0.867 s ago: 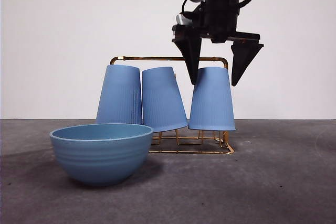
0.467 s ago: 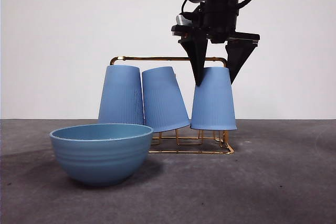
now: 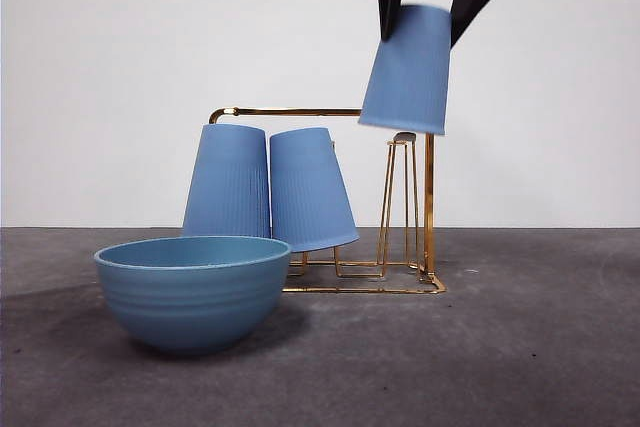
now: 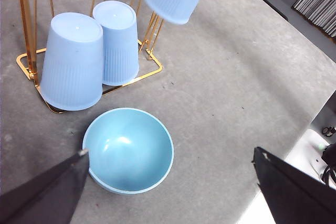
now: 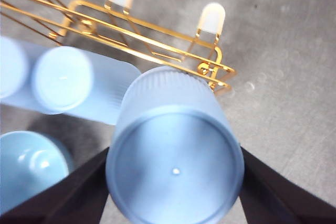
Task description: Right arm lift cup from the cupboard, then place it on the right of the bowl
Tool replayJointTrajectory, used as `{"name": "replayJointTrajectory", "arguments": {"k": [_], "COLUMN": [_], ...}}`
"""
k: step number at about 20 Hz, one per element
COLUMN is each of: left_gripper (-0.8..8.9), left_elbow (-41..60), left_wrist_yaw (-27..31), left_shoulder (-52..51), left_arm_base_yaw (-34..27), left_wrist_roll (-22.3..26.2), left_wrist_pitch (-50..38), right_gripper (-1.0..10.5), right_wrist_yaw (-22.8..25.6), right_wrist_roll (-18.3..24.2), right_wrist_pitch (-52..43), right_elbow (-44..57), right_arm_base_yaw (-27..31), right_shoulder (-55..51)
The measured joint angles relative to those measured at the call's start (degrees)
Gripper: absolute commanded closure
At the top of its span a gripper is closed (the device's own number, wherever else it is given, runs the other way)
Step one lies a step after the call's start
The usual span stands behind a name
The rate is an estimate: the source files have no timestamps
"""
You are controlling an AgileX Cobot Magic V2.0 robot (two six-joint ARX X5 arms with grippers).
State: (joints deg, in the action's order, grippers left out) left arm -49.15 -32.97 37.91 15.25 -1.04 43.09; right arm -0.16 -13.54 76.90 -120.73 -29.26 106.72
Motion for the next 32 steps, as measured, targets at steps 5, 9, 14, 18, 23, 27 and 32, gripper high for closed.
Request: {"name": "replayJointTrajectory", "arguments": {"k": [5, 9, 14, 18, 23, 27, 32], "left_gripper": [3.12, 3.12, 3.13, 3.18, 3.22, 3.23, 3.23], "left_elbow": [0.0, 0.0, 0.0, 0.0, 0.0, 0.0, 0.0], "left_wrist_yaw": [0.0, 0.0, 0.0, 0.0, -6.67, -12.9, -23.91], "left_shoulder": [0.0, 0.76, 3.98, 7.56, 14.62, 22.51, 33.51], "left_arm_base_yaw": [0.0, 0.0, 0.0, 0.22, 0.42, 0.39, 0.37], "left_wrist_roll": [0.0, 0.0, 0.0, -0.02, -1.49, -3.5, -9.6], "left_wrist_pitch": [-0.02, -0.04, -0.42, -2.25, -4.72, -9.94, -19.8], "right_gripper": [6.9, 6.9, 6.9, 6.9, 6.9, 6.9, 6.9], "right_wrist_yaw": [0.26, 1.73, -0.15, -7.43, -17.07, -27.17, -38.4], "right_wrist_roll": [-0.04, -0.07, 0.26, 0.28, -0.35, -3.72, -12.55], "right_wrist_pitch": [0.02, 0.02, -4.72, -19.32, -38.91, -54.9, -78.82], "right_elbow": [1.97, 8.92, 25.29, 41.9, 61.11, 72.81, 85.35], "right_arm_base_yaw": [-1.66, -3.02, -3.8, -3.8, -3.69, -1.46, 2.73], "right_shoulder": [-3.13, -6.58, -20.33, -31.04, -40.54, -43.95, -43.98]}}
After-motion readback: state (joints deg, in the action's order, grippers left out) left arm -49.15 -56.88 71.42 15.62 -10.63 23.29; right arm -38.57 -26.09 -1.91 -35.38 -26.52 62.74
